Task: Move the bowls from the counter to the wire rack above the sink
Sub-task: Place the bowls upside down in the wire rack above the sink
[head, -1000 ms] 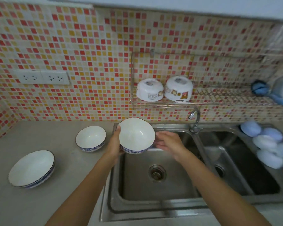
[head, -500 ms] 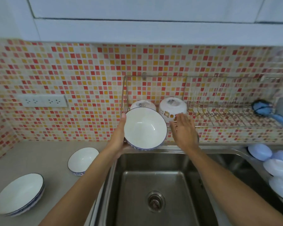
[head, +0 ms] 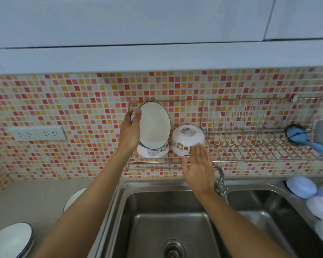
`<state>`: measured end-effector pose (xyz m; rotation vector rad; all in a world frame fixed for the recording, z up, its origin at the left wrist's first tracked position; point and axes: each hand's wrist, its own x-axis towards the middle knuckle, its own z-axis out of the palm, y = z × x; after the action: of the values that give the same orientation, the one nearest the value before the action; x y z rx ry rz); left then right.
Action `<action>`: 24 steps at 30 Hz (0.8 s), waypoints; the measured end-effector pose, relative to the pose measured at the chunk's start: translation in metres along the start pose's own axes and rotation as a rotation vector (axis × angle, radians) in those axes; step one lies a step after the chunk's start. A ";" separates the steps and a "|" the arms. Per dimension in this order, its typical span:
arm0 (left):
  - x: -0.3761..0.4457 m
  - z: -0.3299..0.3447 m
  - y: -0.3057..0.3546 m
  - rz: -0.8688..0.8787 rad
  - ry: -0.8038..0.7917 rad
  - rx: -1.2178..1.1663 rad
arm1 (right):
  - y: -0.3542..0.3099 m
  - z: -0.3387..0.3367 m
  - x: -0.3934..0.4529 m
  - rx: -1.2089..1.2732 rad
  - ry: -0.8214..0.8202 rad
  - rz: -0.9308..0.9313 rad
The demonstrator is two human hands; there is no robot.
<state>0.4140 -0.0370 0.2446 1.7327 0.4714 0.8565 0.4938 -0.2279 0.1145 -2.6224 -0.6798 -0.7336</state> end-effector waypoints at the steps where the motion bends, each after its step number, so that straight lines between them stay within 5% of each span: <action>1: 0.004 0.004 0.001 0.051 0.019 0.044 | 0.001 0.000 0.000 0.001 0.001 -0.002; 5: 0.015 0.014 -0.002 0.316 0.100 0.213 | 0.003 0.003 0.000 -0.008 0.010 -0.012; 13: 0.025 0.021 -0.032 0.520 0.161 0.718 | 0.004 0.007 0.001 0.005 0.065 -0.034; 19: 0.029 0.019 -0.056 0.777 0.053 1.107 | 0.005 0.007 0.001 0.003 0.071 -0.039; 24: 0.028 0.021 -0.069 0.758 -0.075 1.173 | 0.002 0.006 0.002 0.003 0.080 -0.029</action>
<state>0.4556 -0.0093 0.1858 3.1317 0.2456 1.1180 0.4986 -0.2269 0.1102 -2.5698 -0.6971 -0.8409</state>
